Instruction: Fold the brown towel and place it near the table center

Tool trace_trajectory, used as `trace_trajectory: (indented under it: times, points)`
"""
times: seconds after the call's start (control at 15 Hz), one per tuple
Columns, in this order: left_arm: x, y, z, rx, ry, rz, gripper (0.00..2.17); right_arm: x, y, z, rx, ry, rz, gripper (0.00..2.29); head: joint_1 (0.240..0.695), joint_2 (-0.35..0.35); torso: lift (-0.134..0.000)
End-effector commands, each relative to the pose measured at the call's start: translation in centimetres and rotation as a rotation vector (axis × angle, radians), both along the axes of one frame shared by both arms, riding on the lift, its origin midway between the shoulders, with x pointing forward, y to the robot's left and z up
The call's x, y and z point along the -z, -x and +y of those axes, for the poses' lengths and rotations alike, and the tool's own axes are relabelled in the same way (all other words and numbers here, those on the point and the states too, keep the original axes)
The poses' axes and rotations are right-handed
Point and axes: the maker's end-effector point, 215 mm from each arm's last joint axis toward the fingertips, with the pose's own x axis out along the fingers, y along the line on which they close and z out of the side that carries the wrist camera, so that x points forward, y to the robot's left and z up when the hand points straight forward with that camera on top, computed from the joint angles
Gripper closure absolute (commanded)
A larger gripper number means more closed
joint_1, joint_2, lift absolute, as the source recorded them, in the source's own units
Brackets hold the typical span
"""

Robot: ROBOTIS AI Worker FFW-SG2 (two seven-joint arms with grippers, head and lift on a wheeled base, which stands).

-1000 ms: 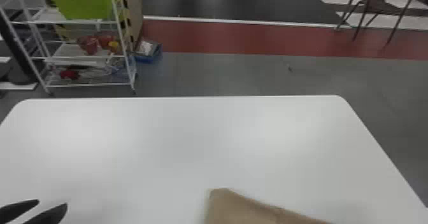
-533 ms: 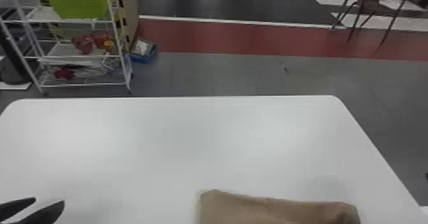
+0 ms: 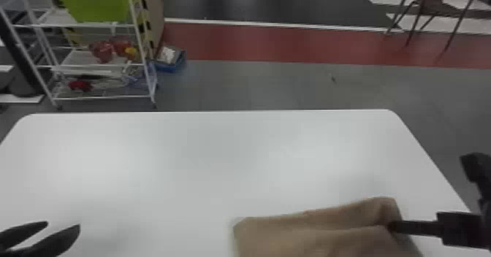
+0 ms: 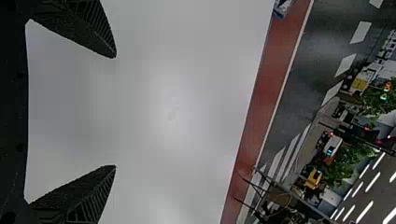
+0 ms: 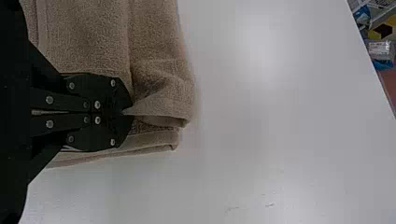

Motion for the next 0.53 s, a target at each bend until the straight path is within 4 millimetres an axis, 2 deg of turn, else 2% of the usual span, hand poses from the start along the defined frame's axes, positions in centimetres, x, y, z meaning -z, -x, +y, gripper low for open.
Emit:
trace_trajectory:
  times: [0.0,0.07,0.13,0.27,0.33,0.47]
  points:
    - [0.0,-0.1,0.0,-0.005,0.002,-0.002,0.02,-2.5,-2.0,0.0,-0.010,-0.001,-0.060,1.87,0.695,-0.094,-0.122]
    - [0.0,-0.1,0.1,-0.007,0.002,-0.002,0.02,-4.5,-2.6,0.7,-0.042,-0.003,-0.114,1.87,0.695,-0.094,-0.122]
    - [-0.1,0.0,0.4,-0.012,0.000,-0.002,0.02,-6.4,-2.3,1.9,-0.080,-0.011,-0.165,1.87,0.695,-0.091,-0.122]
    - [-0.2,0.1,0.7,-0.018,0.002,-0.002,0.02,-9.6,-0.9,1.9,-0.104,0.010,-0.241,1.87,0.695,-0.075,-0.122]
    - [-0.4,0.0,0.8,-0.019,0.001,-0.006,0.02,-10.4,0.7,0.9,-0.103,0.026,-0.249,1.87,0.695,-0.063,-0.122]
    - [-0.5,-0.3,0.9,-0.021,0.002,-0.010,0.02,-8.1,4.0,-1.2,-0.068,0.042,-0.170,1.87,0.695,-0.061,-0.122]
